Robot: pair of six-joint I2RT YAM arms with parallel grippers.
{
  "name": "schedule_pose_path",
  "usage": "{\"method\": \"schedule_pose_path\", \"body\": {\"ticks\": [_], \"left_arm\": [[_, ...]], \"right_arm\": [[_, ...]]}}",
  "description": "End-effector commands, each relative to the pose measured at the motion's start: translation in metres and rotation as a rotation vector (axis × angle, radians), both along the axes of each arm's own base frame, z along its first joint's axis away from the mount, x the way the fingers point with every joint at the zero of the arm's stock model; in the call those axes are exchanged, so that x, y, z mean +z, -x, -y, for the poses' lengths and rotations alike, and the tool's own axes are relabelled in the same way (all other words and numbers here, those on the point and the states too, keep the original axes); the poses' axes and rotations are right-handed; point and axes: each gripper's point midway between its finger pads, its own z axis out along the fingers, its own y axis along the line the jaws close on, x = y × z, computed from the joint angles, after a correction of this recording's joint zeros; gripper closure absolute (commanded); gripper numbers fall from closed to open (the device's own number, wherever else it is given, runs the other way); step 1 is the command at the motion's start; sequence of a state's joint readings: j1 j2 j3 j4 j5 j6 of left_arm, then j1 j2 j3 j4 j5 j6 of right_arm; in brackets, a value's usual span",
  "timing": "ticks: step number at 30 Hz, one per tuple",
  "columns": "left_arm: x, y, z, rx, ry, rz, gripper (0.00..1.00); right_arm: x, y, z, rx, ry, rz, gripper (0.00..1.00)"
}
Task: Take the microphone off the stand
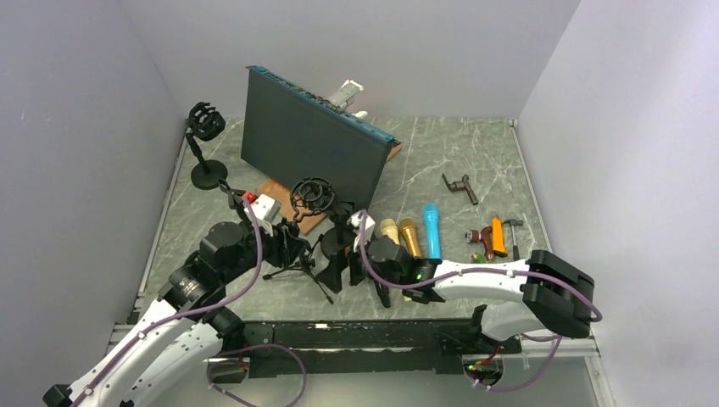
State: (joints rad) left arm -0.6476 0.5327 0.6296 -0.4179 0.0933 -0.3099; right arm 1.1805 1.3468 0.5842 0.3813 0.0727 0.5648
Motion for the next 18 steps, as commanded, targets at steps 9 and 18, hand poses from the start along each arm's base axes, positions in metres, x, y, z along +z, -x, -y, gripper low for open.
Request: {"method": "schedule_pose_path", "body": {"ticks": [9, 18], "left_arm": [[0.024, -0.008, 0.014, -0.058, 0.067, 0.132, 0.84], [0.02, 0.011, 0.023, -0.169, 0.092, 0.134, 1.0]], "right_arm": [[0.053, -0.024, -0.012, 0.012, -0.353, -0.206, 0.07], [0.049, -0.015, -0.017, 0.043, -0.405, -0.293, 0.17]]}}
